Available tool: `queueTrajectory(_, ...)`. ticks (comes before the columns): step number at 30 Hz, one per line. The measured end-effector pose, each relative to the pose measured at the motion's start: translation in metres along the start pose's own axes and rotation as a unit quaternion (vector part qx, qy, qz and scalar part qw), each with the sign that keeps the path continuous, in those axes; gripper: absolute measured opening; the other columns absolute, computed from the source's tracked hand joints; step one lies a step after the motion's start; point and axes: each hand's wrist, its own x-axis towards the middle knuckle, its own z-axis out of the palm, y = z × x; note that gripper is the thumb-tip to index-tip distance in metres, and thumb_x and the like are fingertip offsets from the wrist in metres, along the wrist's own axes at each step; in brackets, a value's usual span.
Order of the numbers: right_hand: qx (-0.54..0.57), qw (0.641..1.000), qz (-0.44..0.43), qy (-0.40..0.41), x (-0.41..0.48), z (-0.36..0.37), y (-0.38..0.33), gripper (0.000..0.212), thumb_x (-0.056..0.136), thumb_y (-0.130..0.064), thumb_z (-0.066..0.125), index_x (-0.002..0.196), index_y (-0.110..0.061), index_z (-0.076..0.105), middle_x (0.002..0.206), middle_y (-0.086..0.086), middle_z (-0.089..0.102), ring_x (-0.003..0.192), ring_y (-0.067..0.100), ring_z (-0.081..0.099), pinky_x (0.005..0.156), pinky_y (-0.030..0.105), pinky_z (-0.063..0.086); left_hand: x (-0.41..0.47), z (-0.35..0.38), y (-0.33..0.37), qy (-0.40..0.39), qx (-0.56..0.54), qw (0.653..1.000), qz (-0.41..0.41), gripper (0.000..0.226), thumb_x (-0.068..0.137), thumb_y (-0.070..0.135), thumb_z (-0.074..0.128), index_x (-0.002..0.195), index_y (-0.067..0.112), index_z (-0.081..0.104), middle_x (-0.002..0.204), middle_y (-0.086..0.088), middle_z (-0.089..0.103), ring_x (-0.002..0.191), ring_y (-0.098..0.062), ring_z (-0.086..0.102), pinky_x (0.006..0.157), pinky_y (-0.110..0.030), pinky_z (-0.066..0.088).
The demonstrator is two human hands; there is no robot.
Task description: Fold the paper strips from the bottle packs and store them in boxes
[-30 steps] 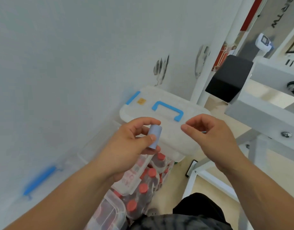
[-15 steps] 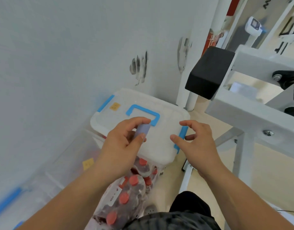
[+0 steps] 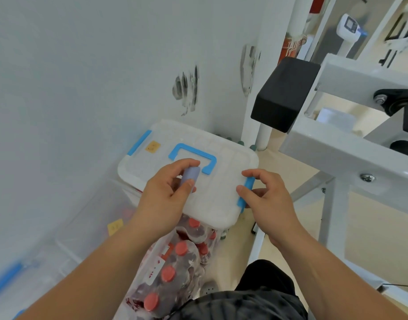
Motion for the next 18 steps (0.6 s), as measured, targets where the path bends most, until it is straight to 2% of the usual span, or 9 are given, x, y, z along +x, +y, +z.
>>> queueTrajectory(2, 0.007, 1.000, 0.003, -0.006, 0.000, -0.002, 0.002, 0.030, 0.093, -0.017, 0.068, 0.107, -0.042, 0.065, 0.123, -0.011, 0.050, 0.087, 0.017, 0.067, 0.069, 0.016, 0.055, 0.000, 0.001, -0.004, -0.002, 0.030, 0.999, 0.016, 0.034, 0.100, 0.019, 0.055, 0.122, 0.045, 0.059, 0.117, 0.022, 0.061, 0.098, -0.002, 0.067, 0.086, -0.016, 0.047)
queueTrajectory(3, 0.017, 1.000, 0.007, -0.009, 0.000, -0.003, 0.004, 0.032, 0.094, -0.015, 0.065, 0.108, -0.043, 0.064, 0.125, -0.011, 0.052, 0.090, 0.017, 0.067, 0.072, 0.019, 0.057, 0.001, 0.002, -0.005, 0.002, 0.042, 0.999, 0.025, 0.036, 0.099, 0.018, 0.054, 0.124, 0.044, 0.058, 0.116, 0.025, 0.060, 0.101, -0.003, 0.065, 0.090, -0.019, 0.048)
queueTrajectory(6, 0.039, 0.999, 0.015, -0.021, 0.000, -0.011, 0.010, 0.031, 0.097, -0.018, 0.062, 0.109, -0.046, 0.063, 0.126, -0.014, 0.059, 0.093, 0.019, 0.071, 0.085, 0.038, 0.060, 0.000, 0.005, -0.008, 0.018, 0.053, 0.998, 0.038, 0.036, 0.099, 0.018, 0.054, 0.125, 0.042, 0.058, 0.115, 0.030, 0.057, 0.109, -0.007, 0.063, 0.094, -0.023, 0.048)
queueTrajectory(8, 0.031, 0.999, 0.021, -0.029, -0.001, -0.016, 0.013, 0.028, 0.098, -0.020, 0.062, 0.112, -0.045, 0.061, 0.125, -0.015, 0.060, 0.094, 0.014, 0.070, 0.084, 0.036, 0.060, -0.001, 0.007, -0.010, 0.024, 0.047, 0.998, 0.040, 0.036, 0.099, 0.018, 0.055, 0.124, 0.042, 0.058, 0.117, 0.028, 0.057, 0.111, -0.010, 0.063, 0.096, -0.024, 0.048)
queueTrajectory(10, -0.008, 1.000, 0.013, -0.011, -0.001, -0.020, 0.015, 0.026, 0.097, -0.027, 0.065, 0.116, -0.043, 0.059, 0.127, -0.014, 0.056, 0.104, 0.006, 0.064, 0.081, 0.026, 0.056, -0.002, 0.006, -0.010, 0.027, 0.039, 0.998, 0.038, 0.035, 0.099, 0.017, 0.055, 0.122, 0.044, 0.059, 0.120, 0.024, 0.059, 0.110, -0.010, 0.064, 0.094, -0.022, 0.048)
queueTrajectory(12, -0.078, 0.996, -0.047, 0.026, 0.001, -0.021, 0.009, 0.027, 0.093, -0.035, 0.067, 0.119, -0.041, 0.058, 0.128, -0.014, 0.051, 0.114, 0.003, 0.055, 0.090, 0.024, 0.050, -0.003, 0.003, -0.008, 0.036, 0.013, 0.999, 0.028, 0.035, 0.099, 0.016, 0.055, 0.119, 0.044, 0.060, 0.121, 0.017, 0.061, 0.102, -0.005, 0.067, 0.083, -0.010, 0.047)
queueTrajectory(14, -0.160, 0.976, -0.143, 0.030, 0.006, -0.018, -0.009, 0.033, 0.091, -0.043, 0.065, 0.123, -0.037, 0.059, 0.133, -0.012, 0.050, 0.124, 0.007, 0.048, 0.101, 0.022, 0.040, -0.003, -0.003, -0.007, 0.060, -0.026, 0.998, 0.024, 0.035, 0.099, 0.011, 0.056, 0.119, 0.039, 0.062, 0.122, 0.009, 0.063, 0.094, -0.001, 0.069, 0.076, -0.005, 0.046)
queueTrajectory(16, -0.240, 0.944, -0.224, -0.024, 0.013, -0.009, -0.031, 0.039, 0.092, -0.050, 0.062, 0.128, -0.036, 0.058, 0.142, -0.009, 0.049, 0.133, 0.011, 0.040, 0.108, 0.023, 0.030, -0.004, -0.010, -0.007, 0.087, -0.044, 0.995, 0.026, 0.035, 0.099, 0.009, 0.056, 0.120, 0.036, 0.063, 0.124, 0.007, 0.063, 0.092, -0.002, 0.070, 0.076, -0.006, 0.048)
queueTrajectory(18, -0.330, 0.901, -0.258, -0.109, 0.022, 0.007, -0.052, 0.048, 0.093, -0.059, 0.055, 0.137, -0.041, 0.052, 0.154, -0.009, 0.041, 0.144, 0.016, 0.032, 0.119, 0.037, 0.025, -0.004, -0.020, -0.009, 0.105, -0.023, 0.994, 0.032, 0.036, 0.099, 0.010, 0.055, 0.119, 0.040, 0.063, 0.126, 0.013, 0.061, 0.095, -0.004, 0.070, 0.081, -0.012, 0.052)
